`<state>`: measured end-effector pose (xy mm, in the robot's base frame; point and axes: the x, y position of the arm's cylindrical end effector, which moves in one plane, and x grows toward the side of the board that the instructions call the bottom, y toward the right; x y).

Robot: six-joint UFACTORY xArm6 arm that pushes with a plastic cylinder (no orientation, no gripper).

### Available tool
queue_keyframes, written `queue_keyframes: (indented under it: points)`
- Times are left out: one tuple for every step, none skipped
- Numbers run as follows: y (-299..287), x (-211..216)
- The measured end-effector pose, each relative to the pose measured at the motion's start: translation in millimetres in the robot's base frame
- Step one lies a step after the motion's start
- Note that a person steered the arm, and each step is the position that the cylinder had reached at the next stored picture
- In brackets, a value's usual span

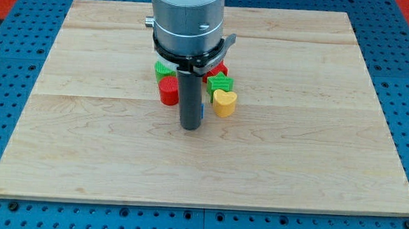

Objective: Move your arm towards the top center of the board

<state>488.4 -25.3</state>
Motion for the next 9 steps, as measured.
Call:
queue_keyframes:
  points:
    - [41.2,25.9]
    - [158.8,20.6]
    - [206.8,-41.2]
    - [211.2,-128.3]
    - [182.8,-198.2]
    - [155.8,-253.2]
    - [134.0,-295.1]
    - [70.1,-294.0]
    - [3.4,-273.0]
